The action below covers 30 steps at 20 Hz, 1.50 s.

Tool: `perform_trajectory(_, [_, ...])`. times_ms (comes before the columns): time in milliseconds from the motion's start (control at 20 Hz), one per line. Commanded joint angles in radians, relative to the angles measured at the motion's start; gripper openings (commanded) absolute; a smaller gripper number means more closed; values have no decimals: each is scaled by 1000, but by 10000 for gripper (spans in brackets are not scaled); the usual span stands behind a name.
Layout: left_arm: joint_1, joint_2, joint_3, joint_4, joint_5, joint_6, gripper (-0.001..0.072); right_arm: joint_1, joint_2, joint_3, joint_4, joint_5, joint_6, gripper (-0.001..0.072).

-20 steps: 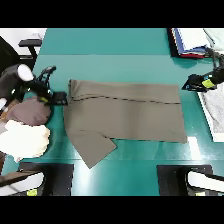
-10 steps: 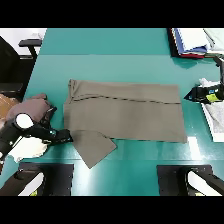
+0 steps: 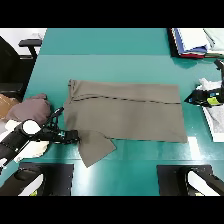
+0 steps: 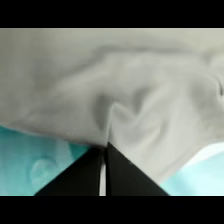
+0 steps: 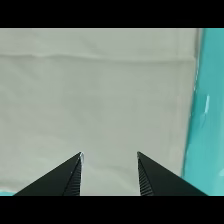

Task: Fold the shirts.

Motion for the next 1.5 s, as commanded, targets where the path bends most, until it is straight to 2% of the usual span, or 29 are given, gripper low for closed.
perform_trajectory(0, [-16,2,65,12,-63,11,26,-121,27,-72,-40,72,-1,399])
perform_trajectory(100, [-16,2,112,37,-77,11,26,-252,73,-204,-100,72,0,413])
perform_trajectory(150, [-16,2,128,37,-77,11,26,-326,86,-272,-105,74,0,504])
perform_trajectory(200, [-16,2,140,36,-73,11,26,-402,90,-340,-95,74,-1,527])
perform_trajectory(350, [-16,2,151,36,-67,11,26,-534,52,-494,0,60,-58,501])
perform_trajectory(500, [-16,2,151,36,-76,19,26,-515,-13,-562,105,-14,-78,499])
perform_trajectory(550, [-16,2,151,36,-74,19,26,-481,-40,-565,128,-39,-79,445])
perform_trajectory(650, [-16,2,151,36,-68,19,26,-398,-79,-554,140,-82,-78,426])
perform_trajectory(750, [-16,2,151,51,-97,19,26,-312,-100,-517,131,-91,-78,222])
perform_trajectory(850, [-16,2,154,98,-171,18,25,-249,-87,-468,100,-68,-78,55])
perform_trajectory(950, [-16,12,159,118,-220,17,25,-209,-35,-420,13,-16,-74,18])
perform_trajectory(1150, [-16,142,170,119,-267,-51,24,-202,140,-345,-143,123,-67,19])
perform_trajectory(1300, [-16,213,224,119,-406,-92,25,-202,246,-289,-183,189,-66,18])
perform_trajectory(1350, [-16,214,252,126,-408,-95,25,-200,260,-268,-176,184,-66,18])
perform_trajectory(1450, [-16,212,296,179,-321,-94,25,-171,227,-220,-176,158,-51,18])
